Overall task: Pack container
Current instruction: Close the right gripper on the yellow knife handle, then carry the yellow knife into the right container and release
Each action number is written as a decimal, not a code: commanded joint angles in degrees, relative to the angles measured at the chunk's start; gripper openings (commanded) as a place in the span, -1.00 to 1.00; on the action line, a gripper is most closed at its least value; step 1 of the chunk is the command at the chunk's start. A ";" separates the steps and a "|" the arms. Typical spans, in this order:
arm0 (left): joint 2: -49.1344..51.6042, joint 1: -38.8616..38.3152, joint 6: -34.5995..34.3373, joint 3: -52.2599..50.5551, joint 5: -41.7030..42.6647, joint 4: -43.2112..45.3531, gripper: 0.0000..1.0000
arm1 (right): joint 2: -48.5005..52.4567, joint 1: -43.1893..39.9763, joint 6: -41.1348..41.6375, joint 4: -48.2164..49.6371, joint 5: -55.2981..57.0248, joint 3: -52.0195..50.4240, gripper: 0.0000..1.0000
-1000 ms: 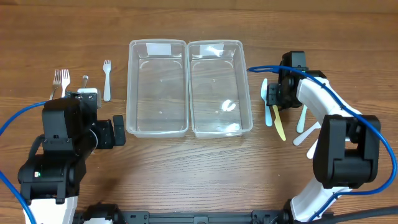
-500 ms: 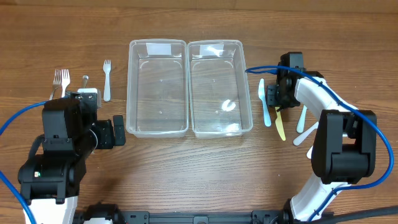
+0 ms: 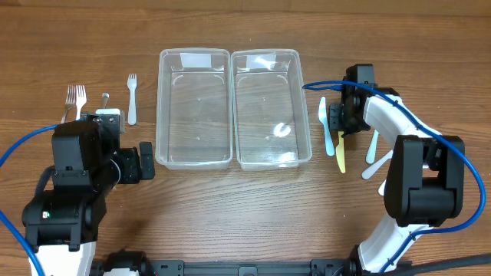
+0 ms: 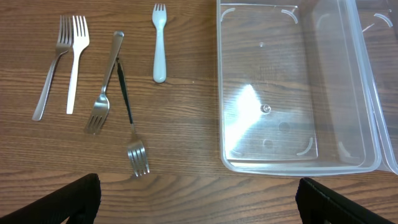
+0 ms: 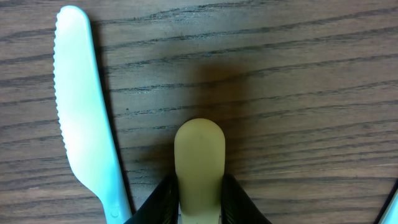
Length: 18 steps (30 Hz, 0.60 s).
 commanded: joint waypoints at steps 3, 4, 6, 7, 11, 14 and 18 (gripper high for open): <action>-0.13 -0.02 -0.79 1.49 0.85 0.07 1.00 | 0.59 -0.17 1.01 -0.96 0.39 0.70 -0.93; -0.13 -0.02 -0.76 1.49 0.85 0.09 1.00 | 0.26 -0.17 1.44 -1.92 0.35 1.44 -0.93; -0.13 -0.02 -0.76 1.49 0.85 0.09 1.00 | -1.64 -0.13 3.02 -5.29 0.37 4.72 -0.92; -0.13 -0.02 -0.76 1.49 0.85 0.11 1.00 | -3.80 -0.11 3.52 -8.07 0.35 7.93 -0.92; -0.13 -0.02 -0.79 1.49 0.85 0.11 1.00 | -9.97 1.51 3.85 -16.41 0.35 19.10 -0.93; -0.13 -0.02 -0.79 1.49 0.85 0.11 1.00 | -13.18 7.80 4.76 -22.86 0.33 29.68 -0.93; -0.13 -0.02 -0.79 1.49 0.87 0.09 1.00 | -11.69 16.31 11.34 -22.49 0.07 31.32 -0.93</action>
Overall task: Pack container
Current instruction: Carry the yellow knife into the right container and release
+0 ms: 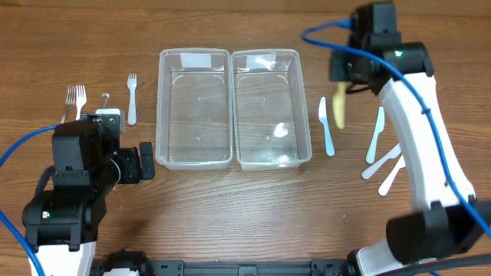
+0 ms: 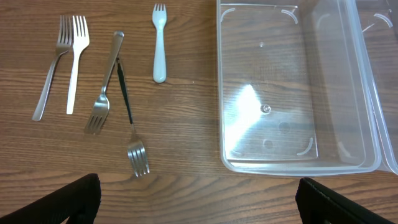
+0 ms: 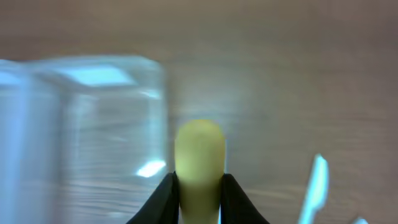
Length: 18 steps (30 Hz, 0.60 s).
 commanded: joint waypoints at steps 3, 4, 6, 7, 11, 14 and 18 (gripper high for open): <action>-0.13 -0.02 -0.79 1.49 0.87 0.09 1.00 | 6.91 11.39 7.74 1.33 -0.42 0.50 -0.93; -0.13 -0.02 -0.79 1.49 0.87 0.09 1.00 | 8.68 12.55 7.72 1.81 -0.39 0.50 -0.93; -0.13 -0.02 -0.79 1.49 0.87 0.11 1.00 | 13.16 13.99 7.91 2.93 -0.44 0.50 -0.93; -0.13 -0.02 -0.79 1.49 0.87 0.09 1.00 | 15.63 14.08 8.26 3.17 -0.50 0.50 -0.93; -0.13 -0.02 -0.79 1.49 0.87 0.07 1.00 | 22.82 14.08 8.50 3.19 -1.14 0.50 -0.92; -0.13 -0.02 -0.79 1.49 0.87 0.07 1.00 | 23.08 14.08 7.54 3.63 -1.09 0.57 -0.31; -0.13 -0.02 -0.76 1.49 0.87 0.07 1.00 | 21.66 14.08 7.39 2.75 -1.07 1.29 0.08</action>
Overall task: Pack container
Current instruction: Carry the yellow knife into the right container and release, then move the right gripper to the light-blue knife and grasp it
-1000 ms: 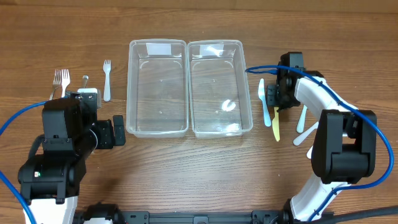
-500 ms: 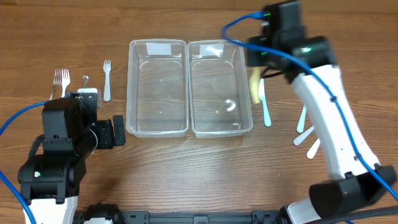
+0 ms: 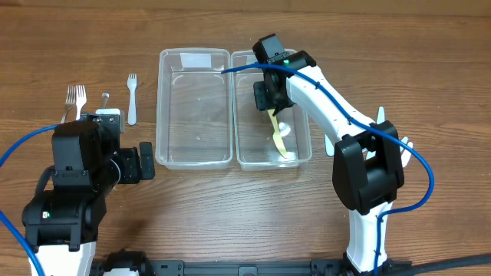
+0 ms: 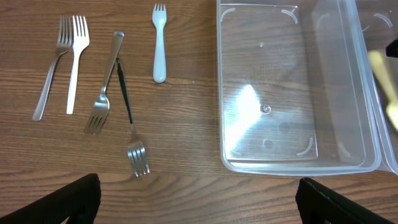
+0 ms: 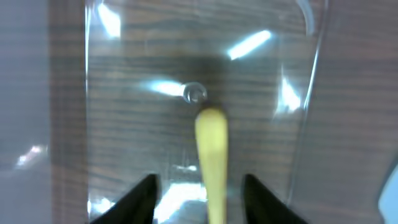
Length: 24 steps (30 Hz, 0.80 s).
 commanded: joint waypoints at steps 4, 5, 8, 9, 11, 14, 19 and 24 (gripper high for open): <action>-0.13 -0.02 -0.79 1.49 0.87 0.09 1.00 | -7.52 -0.87 0.26 -5.46 1.62 8.07 0.21; -0.13 -0.02 -0.79 1.49 0.87 0.09 1.00 | -10.12 -1.60 0.46 -7.10 3.08 11.13 0.29; -0.13 -0.02 -0.79 1.49 0.87 0.07 1.00 | -19.52 -6.75 -0.07 -10.60 6.64 16.15 0.75; -0.13 -0.02 -0.79 1.49 0.87 0.07 1.00 | -21.35 -8.70 -0.79 -11.80 6.60 16.15 0.79; -0.13 -0.02 -0.79 1.49 0.90 0.07 1.00 | -23.71 -14.82 -1.11 -17.22 6.36 16.15 0.82; -0.13 -0.02 -0.79 1.49 0.87 0.07 1.00 | -23.52 -23.39 -3.15 -22.91 2.78 13.46 0.86; -0.13 -0.02 -0.79 1.49 0.90 0.07 1.00 | -23.28 -27.56 -7.72 -13.14 0.98 -11.89 1.00; -0.13 -0.02 -0.79 1.49 0.90 0.07 1.00 | -23.08 -27.26 -10.93 -1.16 -0.98 -27.30 0.99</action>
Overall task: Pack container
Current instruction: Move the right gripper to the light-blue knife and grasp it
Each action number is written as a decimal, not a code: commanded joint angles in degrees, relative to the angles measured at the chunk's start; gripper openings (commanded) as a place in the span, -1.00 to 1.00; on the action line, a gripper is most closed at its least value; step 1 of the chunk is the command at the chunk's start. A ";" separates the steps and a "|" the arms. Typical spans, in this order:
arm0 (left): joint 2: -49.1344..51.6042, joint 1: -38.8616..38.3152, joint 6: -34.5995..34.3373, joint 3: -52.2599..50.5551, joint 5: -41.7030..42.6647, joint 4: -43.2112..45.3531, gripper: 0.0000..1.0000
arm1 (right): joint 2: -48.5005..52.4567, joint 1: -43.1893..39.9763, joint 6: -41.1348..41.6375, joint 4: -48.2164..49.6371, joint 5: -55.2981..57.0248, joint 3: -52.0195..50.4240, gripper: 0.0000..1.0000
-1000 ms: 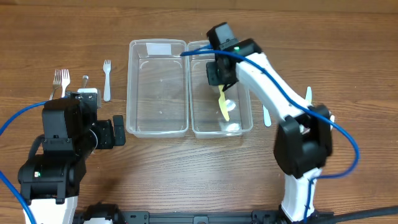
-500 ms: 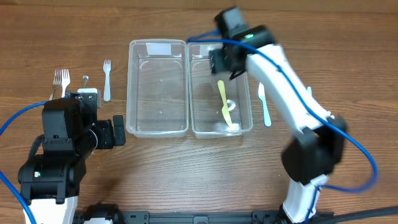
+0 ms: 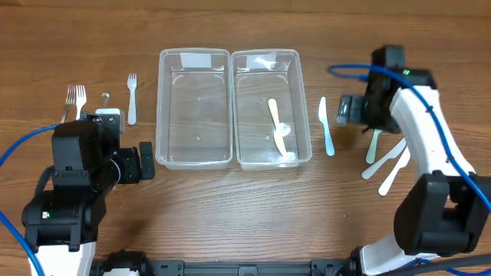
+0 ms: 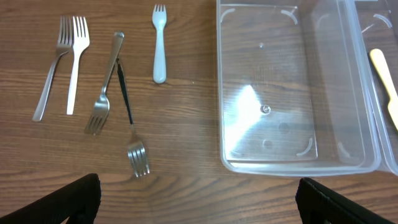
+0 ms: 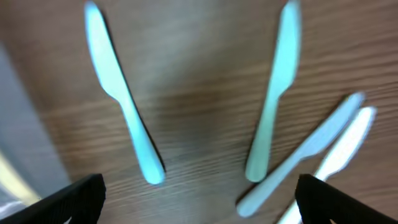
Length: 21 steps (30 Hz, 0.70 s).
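Two clear plastic containers stand side by side, the left one (image 3: 194,107) empty and the right one (image 3: 271,107) holding a yellow plastic knife (image 3: 277,126). My right gripper (image 3: 351,110) hovers open over the table right of the containers, above a light blue knife (image 5: 122,99), a pale green knife (image 5: 273,93) and two more pale knives (image 5: 317,152). My left gripper (image 4: 198,202) stays open near the table's front left, nothing between its fingers. Several forks lie left of the containers: metal ones (image 4: 102,93) and a small white one (image 4: 160,43).
The loose knives lie fanned out on the wood at the right (image 3: 383,153). The forks are spread at the far left (image 3: 77,98). Bare wooden table runs along the front below the containers.
My right gripper has let go of the yellow knife, which now lies in the right container. It has moved out to the right and hangs open over the loose knives.
My right gripper was shut on the yellow knife on the table beside the blue knife. Then it held the knife in the air at the far right. Then it stood over the right container with the knife; now the knife lies inside. My left arm never moved.
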 commanded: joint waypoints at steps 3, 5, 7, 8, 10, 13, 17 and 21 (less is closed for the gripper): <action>-0.13 -0.02 -0.81 1.38 0.90 0.13 1.00 | -0.94 0.39 -4.98 8.81 -4.44 -10.75 0.97; -0.13 -0.02 -0.81 1.38 0.90 0.13 1.00 | -0.79 1.01 -5.84 10.25 -4.63 -12.00 0.97; -0.13 -0.02 -0.79 1.38 0.90 0.11 1.00 | -0.07 2.36 -7.39 10.84 -4.63 -12.00 0.97; -0.13 -0.02 -0.79 1.38 0.90 0.11 1.00 | 0.48 3.04 -7.78 10.97 -4.59 -12.00 0.98; -0.13 -0.02 -0.79 1.38 0.90 0.13 1.00 | 2.14 4.24 -7.69 11.54 -4.61 -12.02 0.99; -0.13 -0.02 -0.79 1.38 0.87 0.11 1.00 | 3.28 4.68 -7.52 12.48 -4.61 -12.02 0.99; -0.13 -0.02 -0.79 1.38 0.87 0.11 1.00 | 4.31 4.68 -7.54 12.57 -4.59 -12.02 0.99; -0.13 -0.02 -0.79 1.38 0.90 0.11 1.00 | 6.64 4.68 -7.54 12.61 -4.61 -12.04 0.99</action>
